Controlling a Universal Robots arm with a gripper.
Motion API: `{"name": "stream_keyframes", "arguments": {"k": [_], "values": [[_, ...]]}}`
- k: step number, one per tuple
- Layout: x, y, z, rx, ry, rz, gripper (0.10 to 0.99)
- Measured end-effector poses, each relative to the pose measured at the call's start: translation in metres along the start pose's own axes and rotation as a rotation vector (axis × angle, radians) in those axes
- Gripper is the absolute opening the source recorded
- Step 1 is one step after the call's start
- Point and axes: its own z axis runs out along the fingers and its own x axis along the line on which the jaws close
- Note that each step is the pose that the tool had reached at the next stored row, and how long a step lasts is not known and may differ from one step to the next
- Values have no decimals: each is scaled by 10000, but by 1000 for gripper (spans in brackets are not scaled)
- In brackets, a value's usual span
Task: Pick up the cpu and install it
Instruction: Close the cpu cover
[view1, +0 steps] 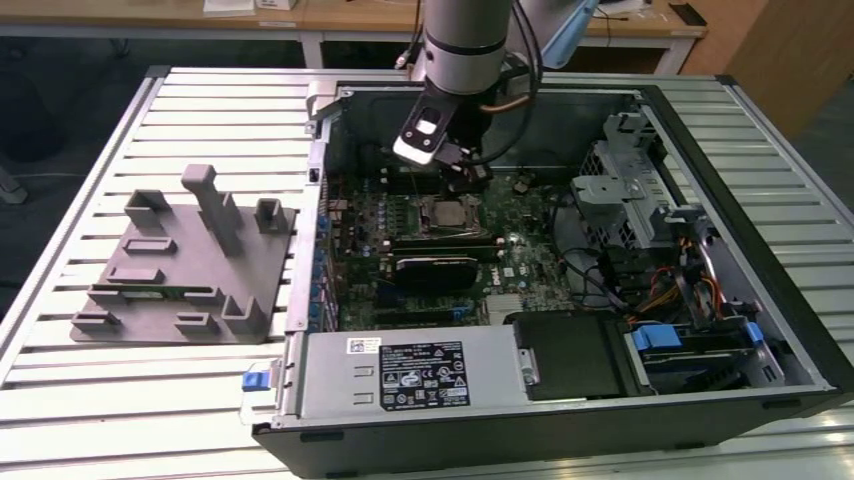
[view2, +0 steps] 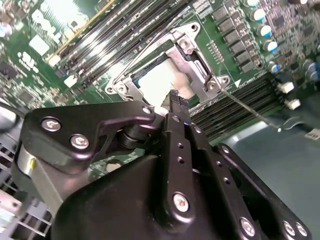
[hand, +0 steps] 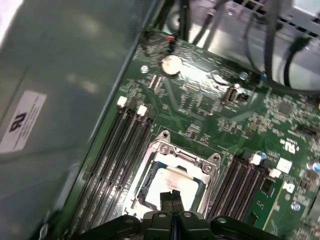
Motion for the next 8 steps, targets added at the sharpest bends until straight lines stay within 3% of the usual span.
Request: {"name": "stream_keyframes", "arguments": {"k": [8], "values": [[0,0,4,17,46,-1454,106]]}}
